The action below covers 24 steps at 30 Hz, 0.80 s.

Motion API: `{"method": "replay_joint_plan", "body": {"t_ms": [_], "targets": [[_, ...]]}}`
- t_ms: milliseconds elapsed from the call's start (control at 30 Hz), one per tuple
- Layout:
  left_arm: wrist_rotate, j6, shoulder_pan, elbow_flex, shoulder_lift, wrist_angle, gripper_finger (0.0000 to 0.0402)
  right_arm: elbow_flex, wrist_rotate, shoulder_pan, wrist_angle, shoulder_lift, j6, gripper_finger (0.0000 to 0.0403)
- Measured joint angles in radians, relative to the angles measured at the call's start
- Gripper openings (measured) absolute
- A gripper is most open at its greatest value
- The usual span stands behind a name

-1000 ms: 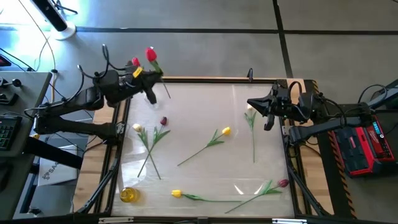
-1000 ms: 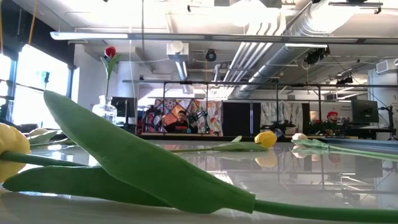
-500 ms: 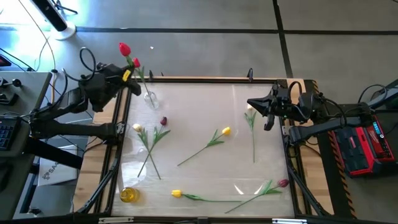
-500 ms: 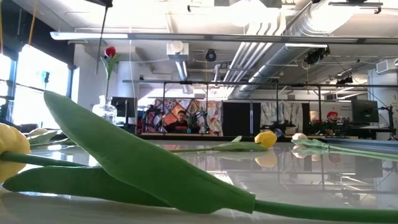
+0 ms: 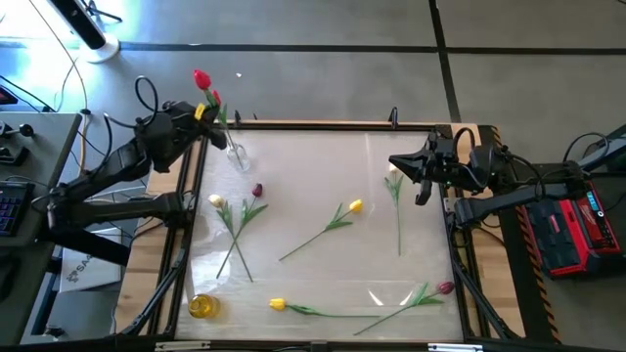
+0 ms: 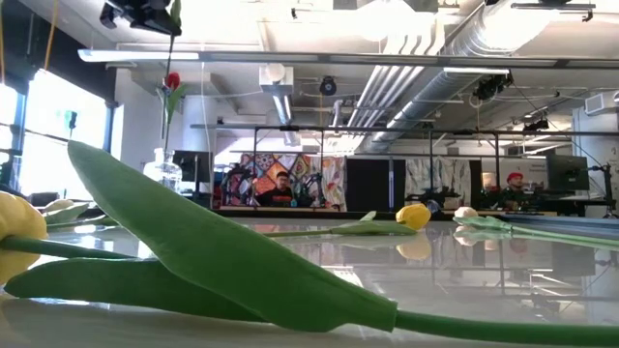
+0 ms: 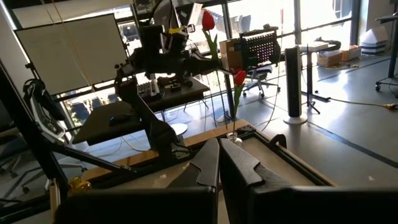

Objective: Sort flowers into vase by color
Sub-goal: Put the red flower into the transparent vase

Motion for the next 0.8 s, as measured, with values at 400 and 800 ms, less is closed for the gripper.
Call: {"method": "replay_joint_plan", "body": {"t_ms": [400,800], "targets": [[0.103,-0.016,0.097,-0.082,0.007,0.063,0.0005,0.000,0.000,0.000,0.000,0.000,0.000,0.0000],[0.150,-0.015,0.123,-0.099,0.007,0.089,0.0005,0.000,0.000,0.000,0.000,0.000,0.000,0.0000]]}}
